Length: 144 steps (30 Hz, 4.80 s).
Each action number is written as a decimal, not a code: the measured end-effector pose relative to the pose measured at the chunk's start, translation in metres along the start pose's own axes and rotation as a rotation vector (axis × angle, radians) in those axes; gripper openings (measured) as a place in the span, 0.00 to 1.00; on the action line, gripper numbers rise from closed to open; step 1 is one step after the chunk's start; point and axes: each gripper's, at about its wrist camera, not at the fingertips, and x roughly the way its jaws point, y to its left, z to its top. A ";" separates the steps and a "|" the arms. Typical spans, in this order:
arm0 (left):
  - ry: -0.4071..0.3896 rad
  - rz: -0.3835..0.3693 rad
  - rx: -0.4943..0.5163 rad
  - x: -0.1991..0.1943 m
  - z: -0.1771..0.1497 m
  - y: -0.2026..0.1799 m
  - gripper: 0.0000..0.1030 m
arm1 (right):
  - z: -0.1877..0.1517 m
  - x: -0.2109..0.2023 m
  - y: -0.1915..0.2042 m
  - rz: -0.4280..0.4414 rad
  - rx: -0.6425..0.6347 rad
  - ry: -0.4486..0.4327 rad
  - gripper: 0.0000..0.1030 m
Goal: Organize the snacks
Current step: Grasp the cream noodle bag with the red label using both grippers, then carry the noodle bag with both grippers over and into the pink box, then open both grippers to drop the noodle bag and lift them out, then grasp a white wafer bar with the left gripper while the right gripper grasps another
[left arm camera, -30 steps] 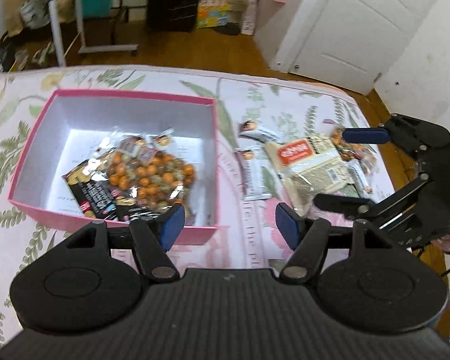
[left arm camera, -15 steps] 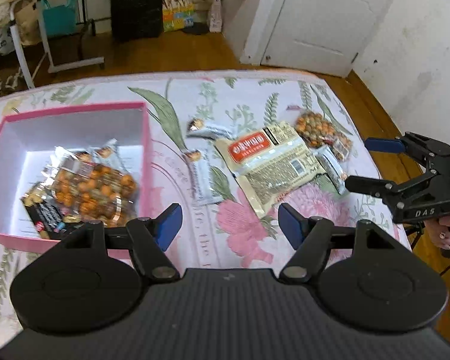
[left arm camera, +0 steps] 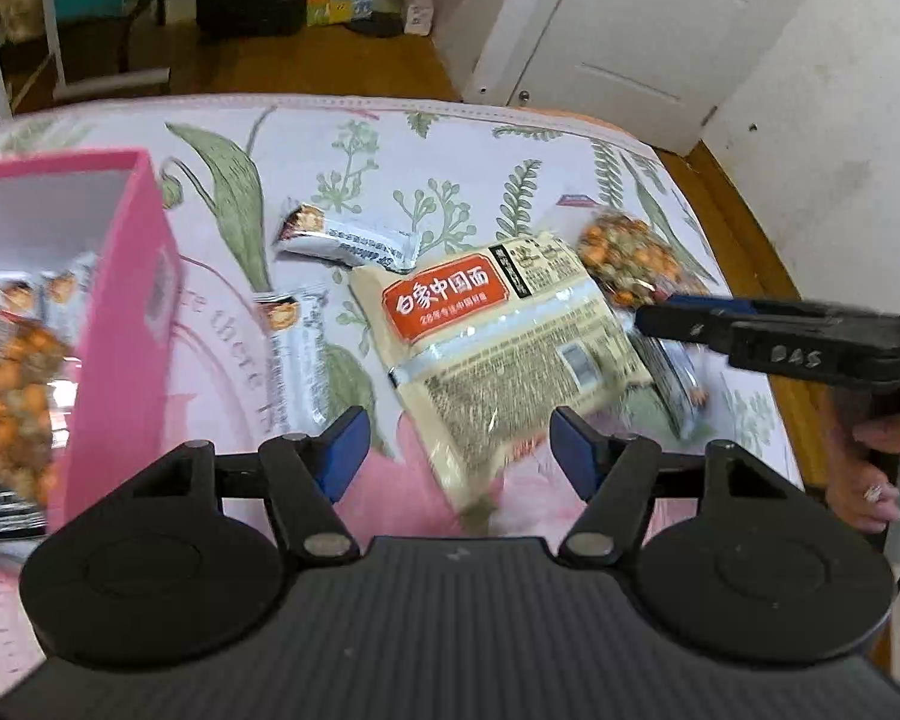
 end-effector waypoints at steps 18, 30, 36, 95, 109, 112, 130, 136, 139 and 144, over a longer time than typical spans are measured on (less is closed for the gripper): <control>0.061 -0.032 -0.238 0.075 -0.002 0.007 0.57 | -0.013 0.048 -0.024 0.162 0.173 0.167 0.53; 0.080 -0.043 -0.160 0.071 -0.018 0.006 0.56 | -0.036 0.041 -0.014 0.098 0.153 0.186 0.54; 0.106 -0.055 -0.016 0.052 -0.020 -0.010 0.54 | -0.041 0.024 0.000 0.093 0.176 0.261 0.46; -0.103 0.275 -0.106 -0.133 0.024 0.265 0.54 | 0.037 0.106 0.311 0.370 -0.133 0.228 0.41; -0.096 0.386 -0.049 -0.130 0.011 0.264 0.59 | 0.016 0.085 0.310 0.325 -0.185 0.170 0.43; -0.093 0.361 -0.041 -0.140 0.007 0.250 0.59 | 0.019 0.060 0.300 0.302 -0.188 0.143 0.43; -0.062 0.156 0.024 -0.207 0.011 0.110 0.59 | 0.024 -0.089 0.235 0.106 -0.220 0.001 0.60; -0.072 0.086 0.099 -0.198 0.010 0.060 0.63 | 0.005 -0.114 0.204 0.059 -0.264 -0.093 0.70; -0.119 0.058 0.094 -0.182 0.006 0.047 0.66 | -0.008 -0.121 0.181 0.050 -0.281 -0.171 0.70; -0.168 0.080 0.102 -0.139 0.011 0.031 0.67 | -0.030 -0.118 0.138 0.027 -0.248 -0.272 0.71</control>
